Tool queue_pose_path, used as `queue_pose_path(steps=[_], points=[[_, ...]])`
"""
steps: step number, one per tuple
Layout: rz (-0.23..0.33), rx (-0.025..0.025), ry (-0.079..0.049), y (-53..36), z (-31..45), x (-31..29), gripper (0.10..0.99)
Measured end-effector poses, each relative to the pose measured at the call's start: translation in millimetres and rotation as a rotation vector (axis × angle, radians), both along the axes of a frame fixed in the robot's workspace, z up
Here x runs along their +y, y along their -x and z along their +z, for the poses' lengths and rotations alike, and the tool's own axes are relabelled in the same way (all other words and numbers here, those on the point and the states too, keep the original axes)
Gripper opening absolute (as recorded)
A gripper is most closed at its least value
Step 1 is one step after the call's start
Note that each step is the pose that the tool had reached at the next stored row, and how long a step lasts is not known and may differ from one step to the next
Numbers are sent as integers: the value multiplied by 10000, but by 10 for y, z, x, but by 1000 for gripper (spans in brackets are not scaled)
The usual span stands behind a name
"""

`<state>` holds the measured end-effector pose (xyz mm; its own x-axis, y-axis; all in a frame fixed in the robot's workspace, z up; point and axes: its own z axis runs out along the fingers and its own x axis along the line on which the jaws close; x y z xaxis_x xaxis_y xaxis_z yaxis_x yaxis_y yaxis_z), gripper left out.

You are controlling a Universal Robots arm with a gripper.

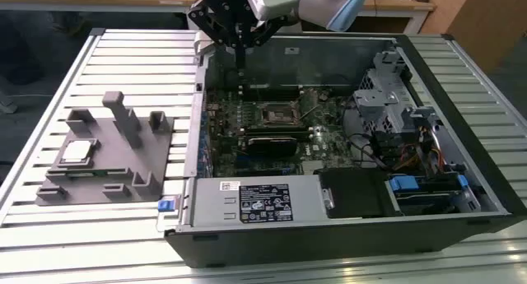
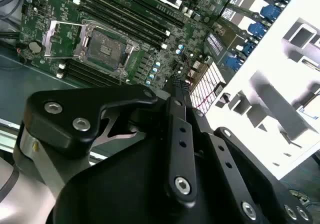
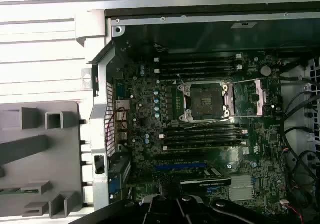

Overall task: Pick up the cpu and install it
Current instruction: 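Reach for the cpu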

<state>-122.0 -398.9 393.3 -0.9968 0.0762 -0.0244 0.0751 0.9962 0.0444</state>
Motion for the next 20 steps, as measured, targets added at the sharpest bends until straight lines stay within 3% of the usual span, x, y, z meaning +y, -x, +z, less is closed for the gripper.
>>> queue_pose_path(steps=[6, 20], points=[[-2, 0, 1, 6, 0, 0, 106], [0, 0, -1, 121, -9, 0, 106]])
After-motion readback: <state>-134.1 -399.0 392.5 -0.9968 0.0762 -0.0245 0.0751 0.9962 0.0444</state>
